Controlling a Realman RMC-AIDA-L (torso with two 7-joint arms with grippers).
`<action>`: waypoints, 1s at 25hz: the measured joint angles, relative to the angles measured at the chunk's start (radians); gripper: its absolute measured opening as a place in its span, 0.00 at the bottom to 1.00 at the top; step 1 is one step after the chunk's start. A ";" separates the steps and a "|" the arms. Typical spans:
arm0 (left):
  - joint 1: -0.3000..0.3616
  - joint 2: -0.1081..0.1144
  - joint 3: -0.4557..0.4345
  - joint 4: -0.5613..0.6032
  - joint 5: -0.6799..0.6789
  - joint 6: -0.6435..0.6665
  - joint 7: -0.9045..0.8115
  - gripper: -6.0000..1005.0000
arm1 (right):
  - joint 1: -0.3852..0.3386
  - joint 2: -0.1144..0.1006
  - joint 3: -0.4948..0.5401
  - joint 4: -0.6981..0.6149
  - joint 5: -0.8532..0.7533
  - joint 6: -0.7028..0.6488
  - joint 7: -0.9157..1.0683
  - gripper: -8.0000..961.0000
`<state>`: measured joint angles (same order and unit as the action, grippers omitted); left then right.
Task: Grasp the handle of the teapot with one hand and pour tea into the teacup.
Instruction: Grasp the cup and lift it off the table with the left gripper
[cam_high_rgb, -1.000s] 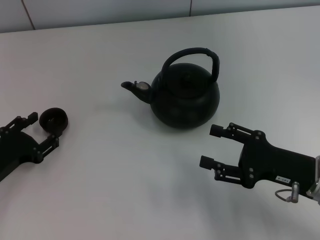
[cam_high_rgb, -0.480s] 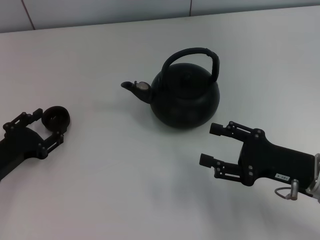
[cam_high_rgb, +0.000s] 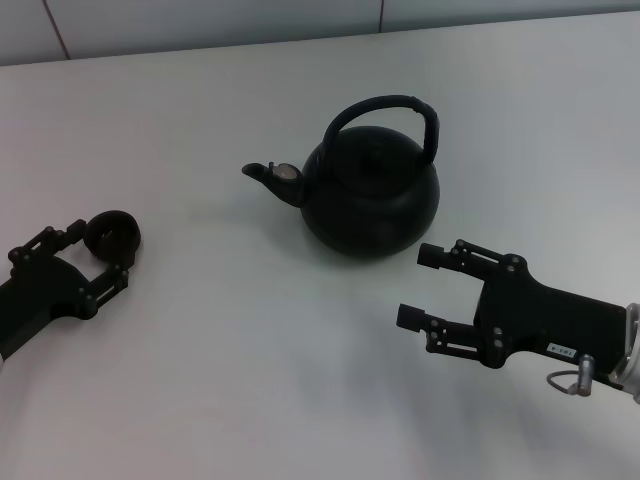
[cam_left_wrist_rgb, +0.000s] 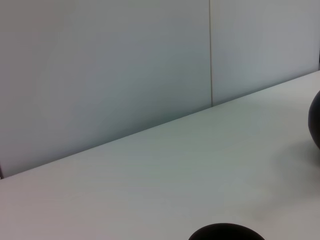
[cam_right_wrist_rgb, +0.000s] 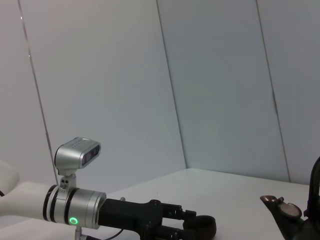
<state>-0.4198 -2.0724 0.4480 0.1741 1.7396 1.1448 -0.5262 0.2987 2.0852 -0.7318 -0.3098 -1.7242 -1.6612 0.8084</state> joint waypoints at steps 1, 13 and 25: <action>-0.001 0.000 0.000 -0.001 0.000 0.000 0.000 0.69 | 0.000 0.000 0.000 0.000 0.000 0.000 0.000 0.82; -0.003 0.000 0.000 -0.001 -0.001 0.002 0.000 0.67 | -0.002 -0.001 0.000 0.000 0.000 0.000 0.000 0.82; -0.004 0.003 0.008 -0.001 0.000 0.075 -0.009 0.66 | -0.004 -0.001 0.000 0.000 0.000 0.000 0.000 0.82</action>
<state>-0.4239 -2.0695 0.4561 0.1733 1.7396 1.2200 -0.5351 0.2948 2.0847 -0.7317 -0.3098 -1.7242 -1.6613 0.8085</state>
